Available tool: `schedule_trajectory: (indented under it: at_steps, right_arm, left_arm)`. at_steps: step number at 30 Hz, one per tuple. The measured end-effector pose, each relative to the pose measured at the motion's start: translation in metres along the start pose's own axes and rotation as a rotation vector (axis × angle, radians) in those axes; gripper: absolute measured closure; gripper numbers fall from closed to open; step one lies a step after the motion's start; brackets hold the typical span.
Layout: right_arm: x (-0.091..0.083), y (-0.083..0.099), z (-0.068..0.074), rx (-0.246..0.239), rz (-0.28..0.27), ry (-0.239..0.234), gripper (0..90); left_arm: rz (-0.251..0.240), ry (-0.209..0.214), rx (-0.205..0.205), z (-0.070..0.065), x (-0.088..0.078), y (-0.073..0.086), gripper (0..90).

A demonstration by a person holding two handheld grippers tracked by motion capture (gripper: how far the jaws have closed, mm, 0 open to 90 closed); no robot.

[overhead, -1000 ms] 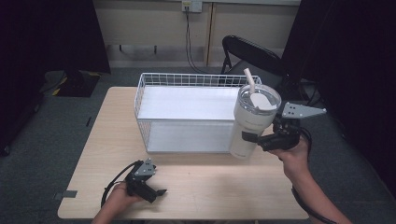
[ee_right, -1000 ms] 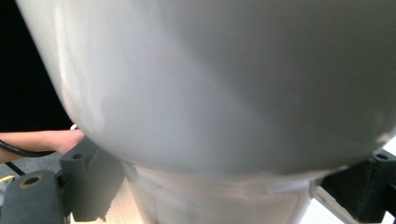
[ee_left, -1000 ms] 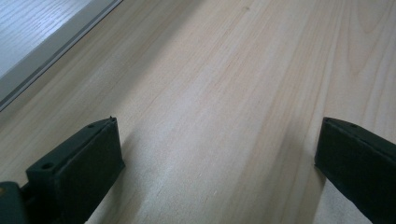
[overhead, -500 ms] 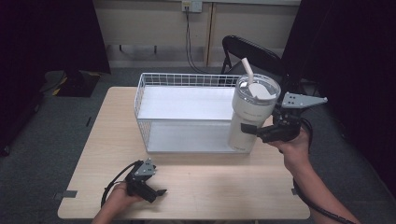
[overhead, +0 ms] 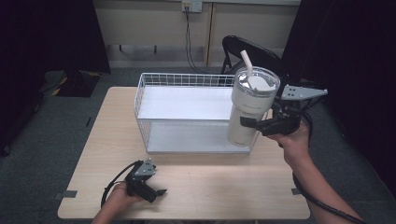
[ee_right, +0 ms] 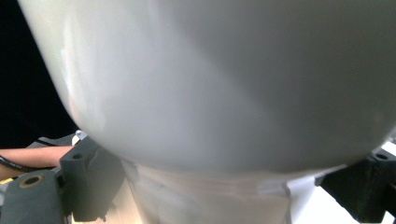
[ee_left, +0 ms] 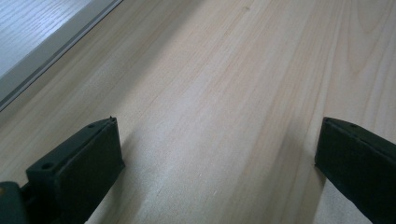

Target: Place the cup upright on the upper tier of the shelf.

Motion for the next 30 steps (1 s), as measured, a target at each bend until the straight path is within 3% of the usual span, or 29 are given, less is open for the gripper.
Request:
schedule_trajectory:
  at_steps: [30]
  right_arm:
    - [0.012,-0.036,-0.01,0.002,-0.009,0.034,10.5]
  left_arm:
    - [-0.004,-0.002,-0.002,0.0,0.0,0.0,0.1]
Point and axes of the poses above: each handheld gripper's, and its own axes: x roughly forward along the jaws, y roughly out of its underside, z roughly to its left, the point moved 6 cm from there along x, roughly forward along the jaws, and after that the axes turned 5 degrees about y, right-handed, at the moved point
